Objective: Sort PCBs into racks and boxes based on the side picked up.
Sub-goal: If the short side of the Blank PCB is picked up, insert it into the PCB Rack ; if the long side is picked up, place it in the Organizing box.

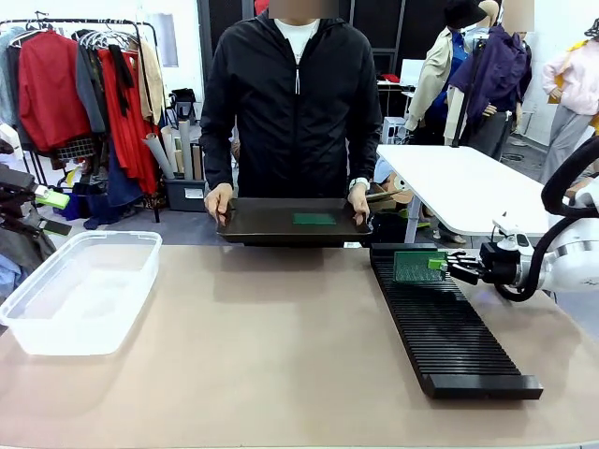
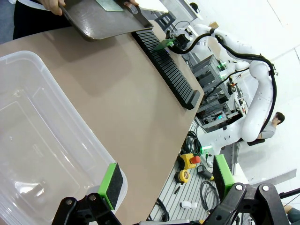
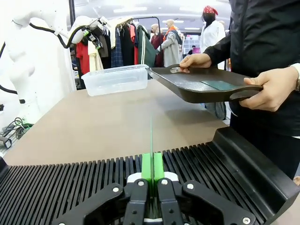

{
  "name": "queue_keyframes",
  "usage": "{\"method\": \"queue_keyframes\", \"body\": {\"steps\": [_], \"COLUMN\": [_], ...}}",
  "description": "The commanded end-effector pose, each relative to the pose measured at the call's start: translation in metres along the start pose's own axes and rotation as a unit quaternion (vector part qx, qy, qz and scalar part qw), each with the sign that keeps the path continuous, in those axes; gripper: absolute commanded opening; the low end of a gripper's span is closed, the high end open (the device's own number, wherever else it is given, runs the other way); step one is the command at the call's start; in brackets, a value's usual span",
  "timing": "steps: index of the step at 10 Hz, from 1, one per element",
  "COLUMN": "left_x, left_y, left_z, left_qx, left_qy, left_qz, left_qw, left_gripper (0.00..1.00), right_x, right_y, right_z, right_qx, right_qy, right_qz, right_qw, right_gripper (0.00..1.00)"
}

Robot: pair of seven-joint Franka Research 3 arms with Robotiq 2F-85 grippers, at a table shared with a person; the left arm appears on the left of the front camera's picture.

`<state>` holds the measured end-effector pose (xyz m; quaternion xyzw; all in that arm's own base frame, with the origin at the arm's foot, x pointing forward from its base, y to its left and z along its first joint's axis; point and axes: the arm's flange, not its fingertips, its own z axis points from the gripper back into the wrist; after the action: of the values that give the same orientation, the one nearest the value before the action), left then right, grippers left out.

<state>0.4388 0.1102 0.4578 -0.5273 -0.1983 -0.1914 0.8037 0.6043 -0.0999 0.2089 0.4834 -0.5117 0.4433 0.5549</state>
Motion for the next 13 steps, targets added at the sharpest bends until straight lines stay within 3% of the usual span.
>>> {"method": "queue_keyframes", "body": {"steps": [1,13], "left_x": [0.000,0.000], "left_y": [-0.002,-0.002], "left_z": [0.001,0.001], "left_qx": [-0.003,-0.003], "left_qy": [-0.001,-0.001], "left_qz": [0.004,0.004], "left_qw": [1.000,1.000], "left_gripper": [1.00,1.00], "right_x": [0.000,0.004], "right_y": [0.000,-0.011], "right_z": [-0.001,0.006], "right_qx": [0.002,0.020], "right_qy": [0.001,-0.002], "right_qz": [0.002,0.009], "right_qw": [1.000,1.000], "right_gripper": [0.00,0.00]}}
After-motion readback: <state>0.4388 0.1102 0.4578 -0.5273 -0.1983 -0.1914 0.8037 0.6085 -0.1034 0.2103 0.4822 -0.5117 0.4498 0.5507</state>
